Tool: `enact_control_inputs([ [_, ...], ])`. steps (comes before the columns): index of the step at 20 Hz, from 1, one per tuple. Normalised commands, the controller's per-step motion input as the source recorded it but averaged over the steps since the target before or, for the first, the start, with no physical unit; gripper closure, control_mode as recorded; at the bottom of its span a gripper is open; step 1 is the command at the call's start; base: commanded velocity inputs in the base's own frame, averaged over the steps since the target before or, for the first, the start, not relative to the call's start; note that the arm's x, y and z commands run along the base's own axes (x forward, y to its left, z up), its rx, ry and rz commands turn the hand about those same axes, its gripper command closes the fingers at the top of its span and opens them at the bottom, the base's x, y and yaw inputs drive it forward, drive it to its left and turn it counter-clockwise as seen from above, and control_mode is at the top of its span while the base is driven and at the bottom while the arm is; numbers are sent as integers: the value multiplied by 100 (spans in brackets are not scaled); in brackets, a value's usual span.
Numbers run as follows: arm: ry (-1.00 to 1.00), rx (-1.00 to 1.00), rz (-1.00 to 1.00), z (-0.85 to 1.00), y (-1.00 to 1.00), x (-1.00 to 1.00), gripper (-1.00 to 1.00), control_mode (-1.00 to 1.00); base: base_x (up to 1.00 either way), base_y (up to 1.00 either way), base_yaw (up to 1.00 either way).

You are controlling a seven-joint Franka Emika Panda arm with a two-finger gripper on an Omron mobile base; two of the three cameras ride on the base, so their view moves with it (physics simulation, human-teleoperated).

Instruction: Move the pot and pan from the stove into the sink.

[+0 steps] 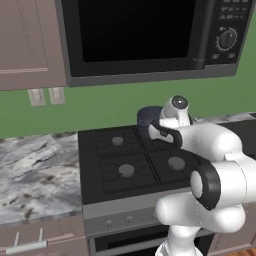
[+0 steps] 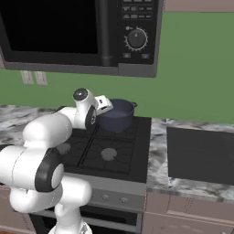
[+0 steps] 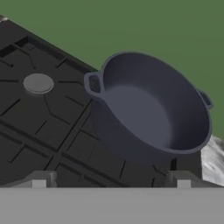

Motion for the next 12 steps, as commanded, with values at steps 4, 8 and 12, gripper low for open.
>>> enact_control_inputs([
  [4, 0, 0, 4, -3, -14, 17, -100, -100, 0, 0, 0],
  [8, 0, 0, 1, -2, -3, 2, -100, -100, 0, 0, 0],
  [12, 0, 0, 0, 0, 0, 0, -100, -100, 0, 0, 0],
])
